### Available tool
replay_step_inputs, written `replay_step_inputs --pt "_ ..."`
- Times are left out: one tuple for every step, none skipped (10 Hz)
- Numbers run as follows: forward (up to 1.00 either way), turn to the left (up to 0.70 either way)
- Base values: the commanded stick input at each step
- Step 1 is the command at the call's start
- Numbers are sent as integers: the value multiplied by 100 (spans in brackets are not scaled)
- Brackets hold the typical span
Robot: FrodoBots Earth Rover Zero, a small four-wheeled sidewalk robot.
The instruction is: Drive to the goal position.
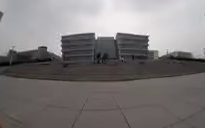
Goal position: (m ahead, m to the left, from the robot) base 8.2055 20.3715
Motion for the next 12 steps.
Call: replay_step_inputs --pt "70 34" --pt "70 34" --pt "70 34" --pt "70 34" --pt "70 34" --pt "70 34" --pt "70 34" --pt "70 34" --pt "70 34" --pt "70 34" --pt "70 34" --pt "70 34"
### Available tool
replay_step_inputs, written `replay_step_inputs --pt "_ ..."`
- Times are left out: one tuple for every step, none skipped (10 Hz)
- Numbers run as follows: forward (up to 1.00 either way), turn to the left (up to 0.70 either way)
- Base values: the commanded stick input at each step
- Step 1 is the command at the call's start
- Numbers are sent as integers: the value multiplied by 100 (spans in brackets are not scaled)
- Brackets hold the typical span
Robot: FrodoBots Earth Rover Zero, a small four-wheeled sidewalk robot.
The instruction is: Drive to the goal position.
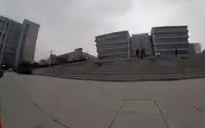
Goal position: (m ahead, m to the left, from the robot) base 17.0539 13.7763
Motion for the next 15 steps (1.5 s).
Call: replay_step_inputs --pt "70 30" --pt "70 9" --pt "70 -1" --pt "70 -1" --pt "70 -1" --pt "70 -1" --pt "70 -1" --pt "70 -1" --pt "70 -1" --pt "70 -1" --pt "70 -1" --pt "70 -1" --pt "70 -1" --pt "70 -1" --pt "70 -1"
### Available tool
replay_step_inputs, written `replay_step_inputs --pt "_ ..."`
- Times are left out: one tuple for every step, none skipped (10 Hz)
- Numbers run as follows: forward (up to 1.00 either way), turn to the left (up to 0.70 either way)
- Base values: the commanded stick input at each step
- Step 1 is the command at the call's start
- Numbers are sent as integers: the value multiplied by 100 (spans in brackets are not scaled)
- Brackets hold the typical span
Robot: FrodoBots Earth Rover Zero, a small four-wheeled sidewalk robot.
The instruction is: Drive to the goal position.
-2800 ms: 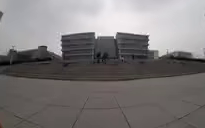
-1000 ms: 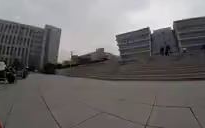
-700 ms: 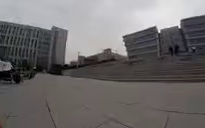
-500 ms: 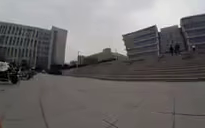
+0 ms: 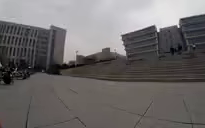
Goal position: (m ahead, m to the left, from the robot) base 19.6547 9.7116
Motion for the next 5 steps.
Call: replay_step_inputs --pt "70 -1" --pt "70 -1" --pt "70 -1" --pt "70 -1" --pt "70 -1"
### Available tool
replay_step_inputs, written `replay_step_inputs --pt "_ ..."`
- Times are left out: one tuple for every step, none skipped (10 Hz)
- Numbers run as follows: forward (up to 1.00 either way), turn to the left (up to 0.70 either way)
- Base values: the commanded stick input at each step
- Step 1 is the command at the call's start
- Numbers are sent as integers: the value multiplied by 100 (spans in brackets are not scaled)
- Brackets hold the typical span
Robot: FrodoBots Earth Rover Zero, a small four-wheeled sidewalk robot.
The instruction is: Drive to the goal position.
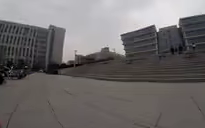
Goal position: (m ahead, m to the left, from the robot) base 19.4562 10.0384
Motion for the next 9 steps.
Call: replay_step_inputs --pt "70 -1" --pt "70 -1" --pt "70 -1" --pt "70 -1" --pt "70 -1" --pt "70 -1" --pt "70 -1" --pt "70 -1" --pt "70 -1"
